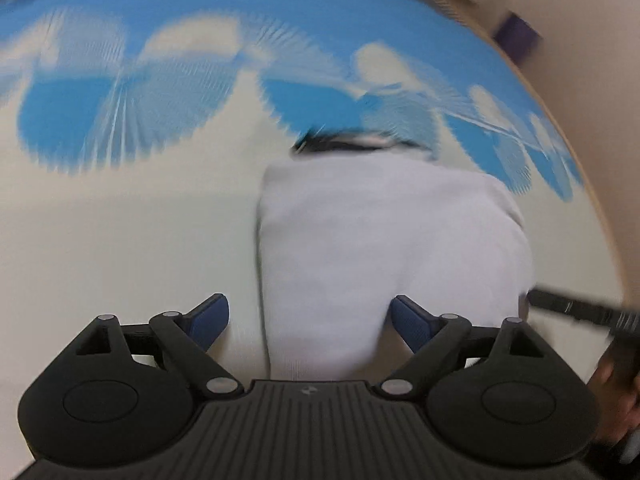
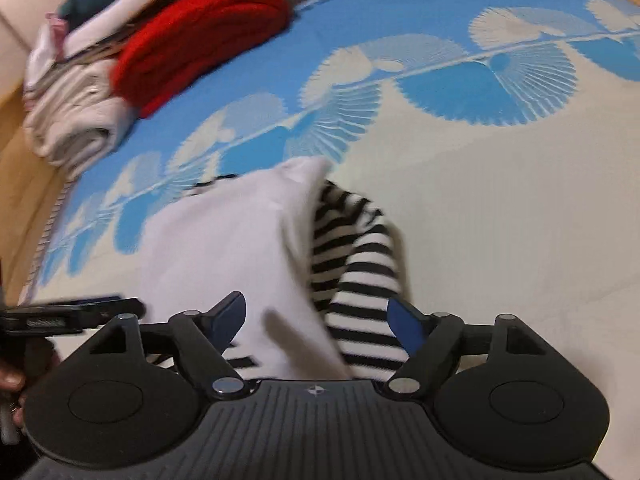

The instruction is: Fold small clothes

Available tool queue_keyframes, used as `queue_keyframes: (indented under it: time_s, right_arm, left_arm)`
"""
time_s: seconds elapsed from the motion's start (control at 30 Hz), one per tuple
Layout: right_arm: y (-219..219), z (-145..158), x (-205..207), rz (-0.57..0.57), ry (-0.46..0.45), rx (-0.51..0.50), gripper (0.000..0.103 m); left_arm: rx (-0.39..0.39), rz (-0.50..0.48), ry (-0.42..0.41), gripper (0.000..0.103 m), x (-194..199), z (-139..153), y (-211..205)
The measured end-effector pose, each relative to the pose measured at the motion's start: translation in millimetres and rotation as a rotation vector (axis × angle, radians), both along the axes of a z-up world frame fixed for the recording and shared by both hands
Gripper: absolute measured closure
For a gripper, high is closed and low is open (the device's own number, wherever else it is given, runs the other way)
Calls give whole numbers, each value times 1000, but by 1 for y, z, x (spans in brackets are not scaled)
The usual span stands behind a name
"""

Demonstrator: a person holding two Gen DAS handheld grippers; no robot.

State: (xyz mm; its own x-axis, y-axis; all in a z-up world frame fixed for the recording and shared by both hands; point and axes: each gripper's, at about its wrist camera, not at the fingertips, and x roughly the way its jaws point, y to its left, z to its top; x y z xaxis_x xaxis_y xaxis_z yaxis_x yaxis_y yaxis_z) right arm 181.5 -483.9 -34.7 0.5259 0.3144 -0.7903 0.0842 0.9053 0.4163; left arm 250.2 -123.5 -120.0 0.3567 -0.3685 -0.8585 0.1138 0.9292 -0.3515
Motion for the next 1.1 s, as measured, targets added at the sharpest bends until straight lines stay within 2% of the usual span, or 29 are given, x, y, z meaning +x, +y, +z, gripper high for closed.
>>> queue_keyframes:
  time_s: [0.1,0.27,0.3,0.33,0.37,0.4,0.43,0.47,0.5,0.57,0.63,0.77,0.87,1.0,1.1]
  right_arm:
    - [7,-19,11,17,89,-10,24]
    - [15,-37,24,17,186,-9,24]
    - [14,-37,26,9,194,5,26]
    - [14,-37,28,1,197,23,38]
    - [16,-36,30,0,196,37,52]
    - [19,-34,31,-3,189,36,59]
    - [24,-31,33,-6,175,18,71]
    - [31,-27,35,0,157,-3,79]
    - [38,-24,38,7,145,-19,81]
    - [50,-20,45,9,124,-35,86]
    - [60,-16,53,-6,96,14,92]
    - [95,-4,69,41,16,81,92]
    - [130,-3,80,86,3,94,92]
    - [161,-8,90,137,36,63,92]
    - [170,-11,93,153,44,-39,92]
  left_arm:
    - [-79,65,85,0,8,-20,6]
    - [-205,96,165,1,14,-44,8]
    - [-218,86,155,9,15,-42,6]
    - [-238,78,148,22,17,-42,6]
    - [-237,81,147,25,20,-41,5]
    - [-227,74,135,37,20,-37,6]
    - [-209,58,112,48,20,-31,6]
    - [-193,47,83,51,21,-24,5]
    - [-173,47,44,53,22,-13,6]
    - [-123,48,-22,54,23,7,11]
    - [-60,63,-66,54,26,27,23]
    - [70,94,-124,52,34,51,59]
    - [150,124,-131,39,39,54,82]
    - [233,200,-174,37,30,68,110]
    - [269,131,-194,39,20,80,113]
